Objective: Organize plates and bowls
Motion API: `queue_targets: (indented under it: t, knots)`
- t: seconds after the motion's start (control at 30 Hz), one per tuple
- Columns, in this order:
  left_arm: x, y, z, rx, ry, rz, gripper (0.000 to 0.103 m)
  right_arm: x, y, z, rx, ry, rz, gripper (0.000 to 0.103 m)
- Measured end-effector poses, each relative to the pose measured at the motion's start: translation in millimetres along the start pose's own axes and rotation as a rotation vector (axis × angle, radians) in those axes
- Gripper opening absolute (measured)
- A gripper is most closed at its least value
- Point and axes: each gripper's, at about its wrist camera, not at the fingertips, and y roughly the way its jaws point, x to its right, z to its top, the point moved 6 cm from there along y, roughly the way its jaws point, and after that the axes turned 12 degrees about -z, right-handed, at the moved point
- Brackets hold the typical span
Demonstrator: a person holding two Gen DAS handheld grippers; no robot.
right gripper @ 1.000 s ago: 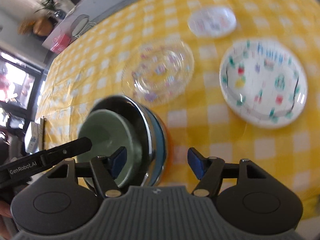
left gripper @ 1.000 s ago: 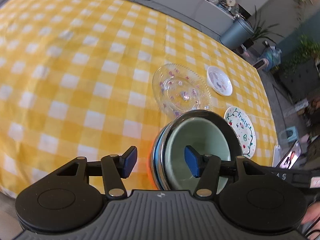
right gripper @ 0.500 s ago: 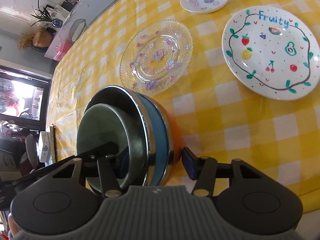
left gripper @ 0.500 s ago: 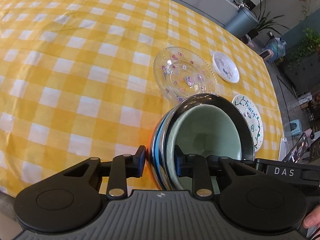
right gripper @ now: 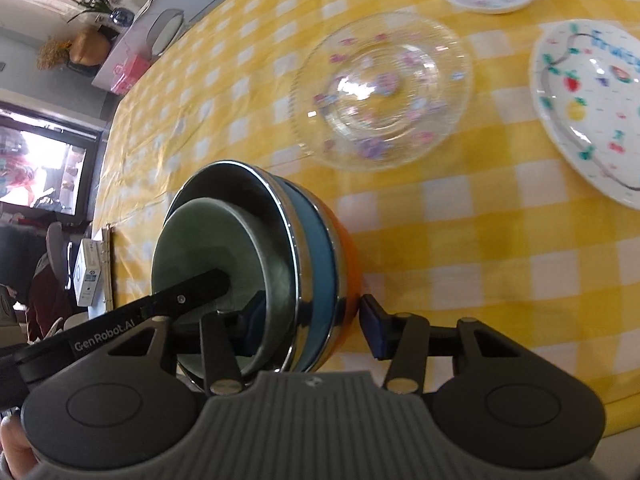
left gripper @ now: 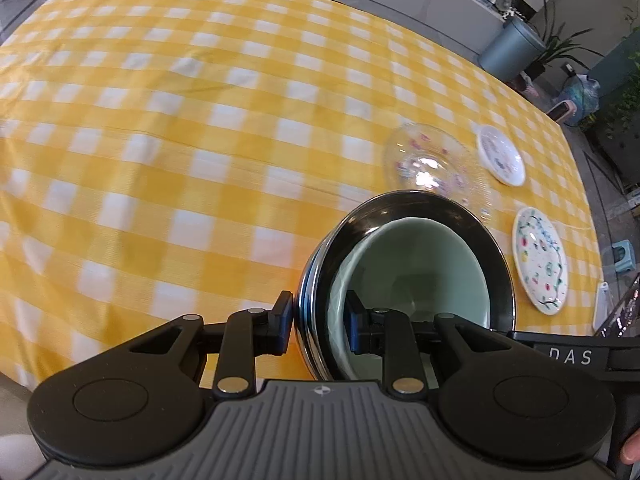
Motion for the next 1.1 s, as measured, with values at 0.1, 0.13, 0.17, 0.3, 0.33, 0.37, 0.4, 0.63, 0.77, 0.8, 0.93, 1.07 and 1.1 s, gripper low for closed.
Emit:
queue_targets:
  t: [0.1,0.13,0.17,0.3,0.33,0.37,0.4,0.63,0.77,0.8,0.93,1.07,1.1]
  knots:
    - [-11,-6,4,0.004,-0.008,0.012,0.029,-15,5,0,-0.005,-0.018,0.002,0.049]
    - [-13,-8,5,0.006,-0.011,0.013,0.029,-19,6,0,-0.007,-0.023,0.002,0.049]
    - [-16,-9,5,0.008,-0.016,0.012,0.029,-22,7,0,-0.007,-0.029,0.002,0.049]
    - [-21,-11,7,0.008,-0.025,0.005,0.028,-30,7,1,-0.003,-0.051,-0.012,0.049]
    - [-21,-11,7,0.008,-0.022,0.006,0.028,-32,7,2,-0.004,-0.052,-0.011,0.051]
    - [-20,-12,8,0.011,-0.016,0.004,0.029,-33,7,2,-0.005,-0.05,-0.005,0.053]
    - [-19,-14,10,0.023,-0.01,0.006,0.03,-33,7,2,-0.003,-0.046,0.003,0.055]
    - [16,-48,32,0.178,0.144,0.059,0.051,-27,-31,-2,0.107,-0.122,-0.017,0.073]
    - [55,-59,37,0.233,0.233,0.025,0.052,-5,-61,-2,0.168,-0.122,-0.008,0.076]
    - [67,-59,36,0.241,0.248,0.01,0.052,4,-68,-1,0.185,-0.113,-0.006,0.076]
    - [109,-43,31,0.224,0.276,-0.068,0.052,47,-87,6,0.259,-0.062,-0.031,0.076]
    - [143,-10,23,0.178,0.263,-0.147,0.052,94,-92,16,0.323,-0.041,-0.083,0.076]
    - [149,-1,19,0.166,0.251,-0.163,0.052,106,-93,19,0.334,-0.041,-0.109,0.076]
